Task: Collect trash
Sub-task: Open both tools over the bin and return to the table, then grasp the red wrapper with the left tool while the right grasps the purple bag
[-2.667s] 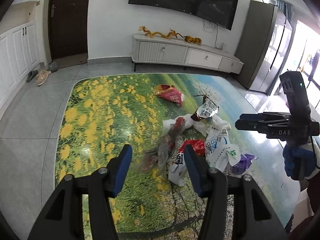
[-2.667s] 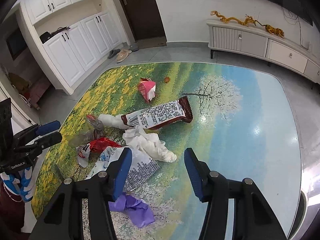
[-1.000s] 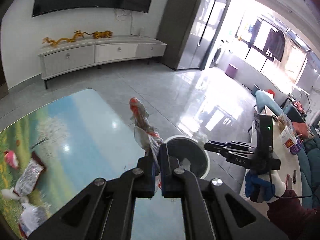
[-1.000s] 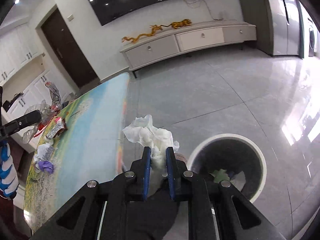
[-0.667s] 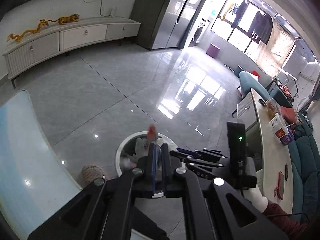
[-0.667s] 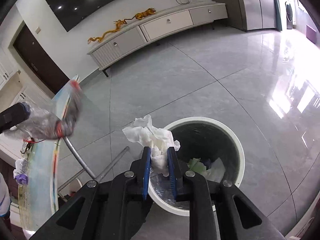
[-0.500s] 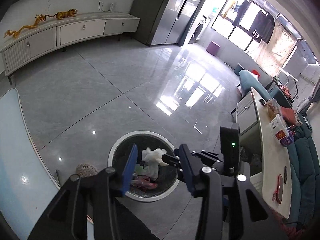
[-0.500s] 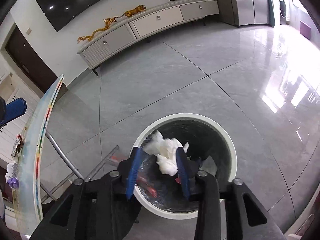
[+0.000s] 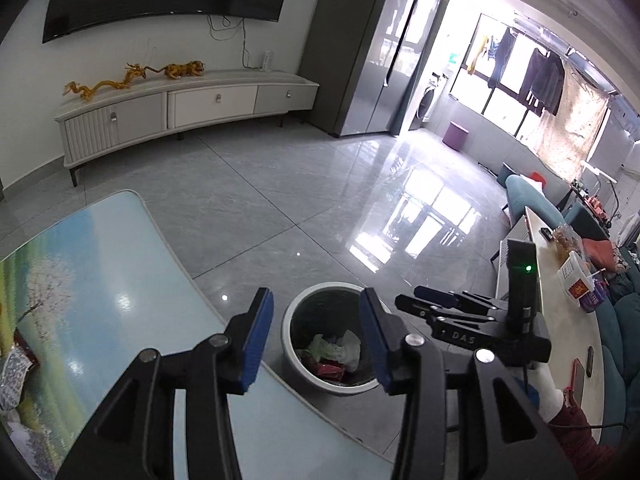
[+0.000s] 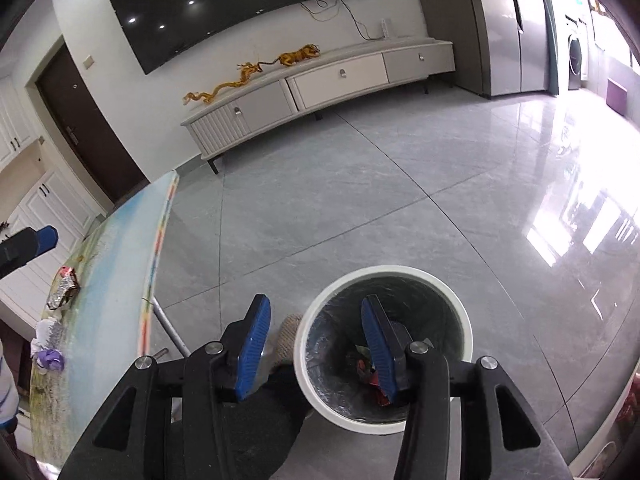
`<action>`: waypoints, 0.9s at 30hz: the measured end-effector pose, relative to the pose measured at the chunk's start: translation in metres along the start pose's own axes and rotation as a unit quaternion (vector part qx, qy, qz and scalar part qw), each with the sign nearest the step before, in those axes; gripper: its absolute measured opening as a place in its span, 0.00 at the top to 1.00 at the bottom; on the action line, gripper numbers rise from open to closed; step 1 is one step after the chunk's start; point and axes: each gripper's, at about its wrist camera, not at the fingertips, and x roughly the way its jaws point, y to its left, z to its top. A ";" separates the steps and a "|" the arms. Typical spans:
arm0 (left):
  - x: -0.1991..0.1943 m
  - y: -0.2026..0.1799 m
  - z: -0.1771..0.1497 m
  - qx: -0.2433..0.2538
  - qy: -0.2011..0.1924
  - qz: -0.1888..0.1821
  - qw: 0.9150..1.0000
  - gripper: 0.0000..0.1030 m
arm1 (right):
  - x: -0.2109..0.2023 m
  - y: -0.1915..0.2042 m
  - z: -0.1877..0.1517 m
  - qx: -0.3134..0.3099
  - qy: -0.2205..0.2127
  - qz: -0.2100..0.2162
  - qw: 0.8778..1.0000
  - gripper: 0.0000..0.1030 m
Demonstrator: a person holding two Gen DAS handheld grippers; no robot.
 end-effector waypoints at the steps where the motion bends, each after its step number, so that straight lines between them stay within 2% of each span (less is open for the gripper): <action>1: -0.011 0.005 -0.003 -0.002 -0.007 0.006 1.000 0.59 | -0.007 0.011 0.003 -0.009 -0.007 0.005 1.000 0.56; 10: -0.109 0.075 -0.056 -0.030 -0.056 0.079 0.995 0.59 | -0.051 0.110 0.019 -0.090 -0.046 0.053 0.993 0.56; 16: -0.171 0.133 -0.106 -0.078 -0.076 0.133 0.985 0.59 | -0.062 0.172 0.017 -0.144 -0.047 0.080 0.985 0.56; 23: -0.216 0.202 -0.170 -0.147 -0.070 0.200 0.966 0.59 | -0.041 0.243 -0.002 -0.201 -0.006 0.128 0.971 0.54; 27: -0.224 0.226 -0.201 -0.180 -0.057 0.211 0.959 0.59 | -0.016 0.283 -0.020 -0.233 0.036 0.157 0.959 0.53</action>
